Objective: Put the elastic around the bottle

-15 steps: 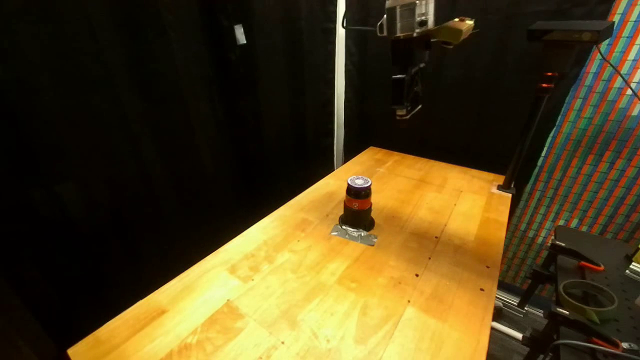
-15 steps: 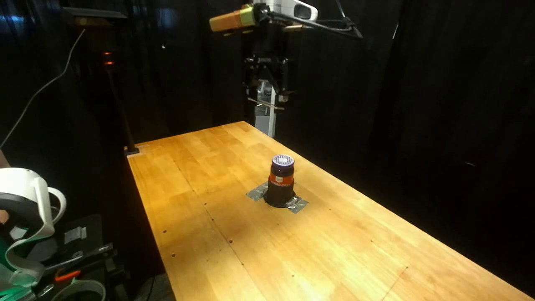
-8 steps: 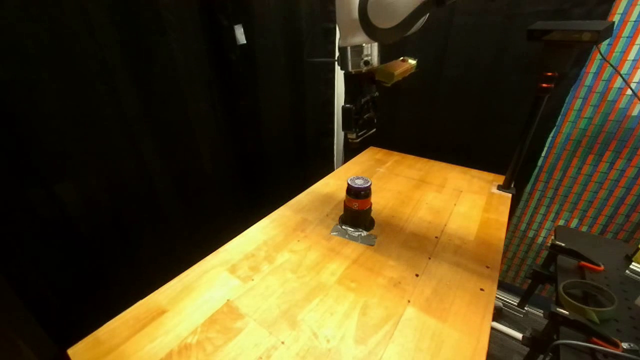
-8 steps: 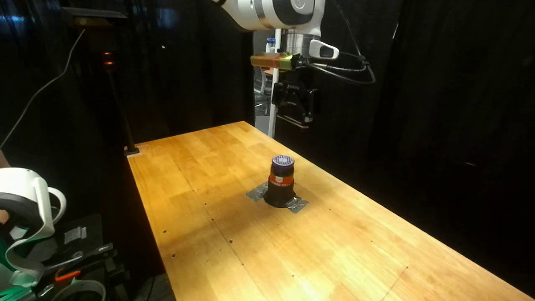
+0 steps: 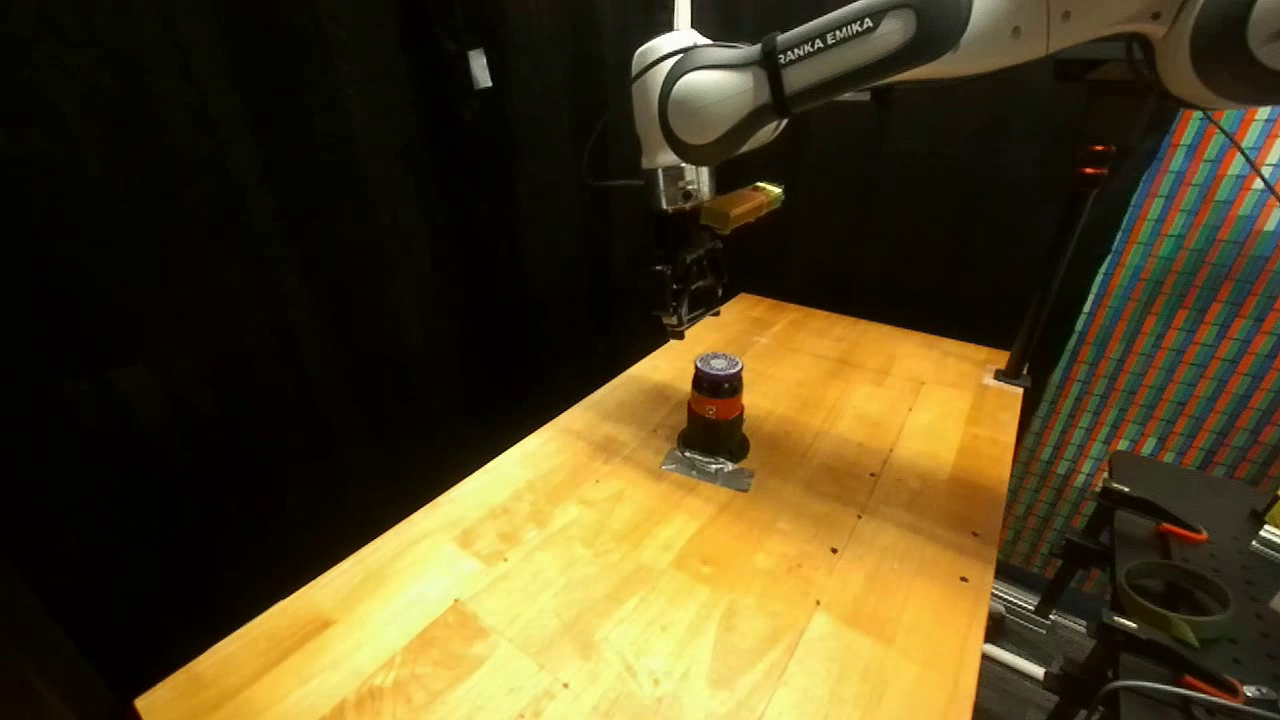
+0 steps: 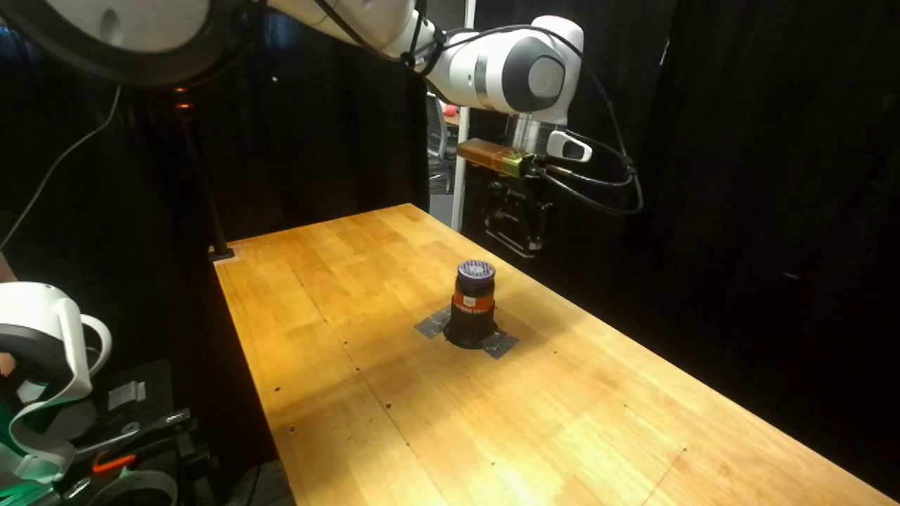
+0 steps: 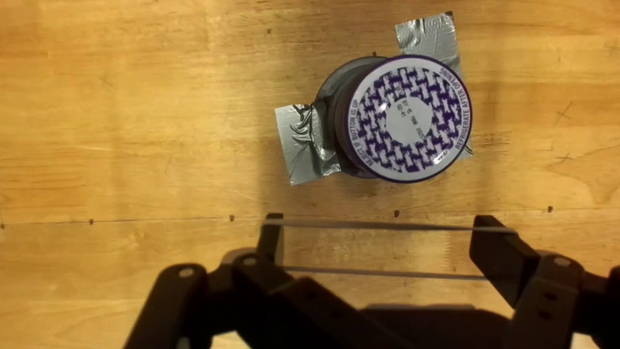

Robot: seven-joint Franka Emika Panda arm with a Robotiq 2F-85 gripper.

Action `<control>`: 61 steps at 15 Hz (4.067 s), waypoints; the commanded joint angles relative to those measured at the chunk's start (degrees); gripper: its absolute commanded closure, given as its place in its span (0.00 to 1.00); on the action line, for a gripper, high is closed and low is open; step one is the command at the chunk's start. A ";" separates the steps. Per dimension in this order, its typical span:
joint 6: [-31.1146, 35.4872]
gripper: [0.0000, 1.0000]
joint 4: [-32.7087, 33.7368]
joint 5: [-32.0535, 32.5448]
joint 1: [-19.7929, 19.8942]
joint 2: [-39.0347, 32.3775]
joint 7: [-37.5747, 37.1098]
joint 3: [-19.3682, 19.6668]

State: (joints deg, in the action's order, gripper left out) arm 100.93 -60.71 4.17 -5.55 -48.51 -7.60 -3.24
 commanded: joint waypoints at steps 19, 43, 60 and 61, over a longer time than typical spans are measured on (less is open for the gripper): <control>-10.41 0.00 13.04 -5.00 1.73 -10.94 0.07 -2.57; -10.90 0.00 2.87 -3.75 1.07 -5.18 -0.35 -2.34; 15.39 0.25 -38.67 -5.11 0.64 16.93 0.65 -1.16; 19.05 0.25 -41.27 -4.92 0.56 18.19 0.40 -0.98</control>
State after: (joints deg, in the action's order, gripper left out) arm 111.98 -90.79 -0.21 -4.48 -37.13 -7.47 -5.16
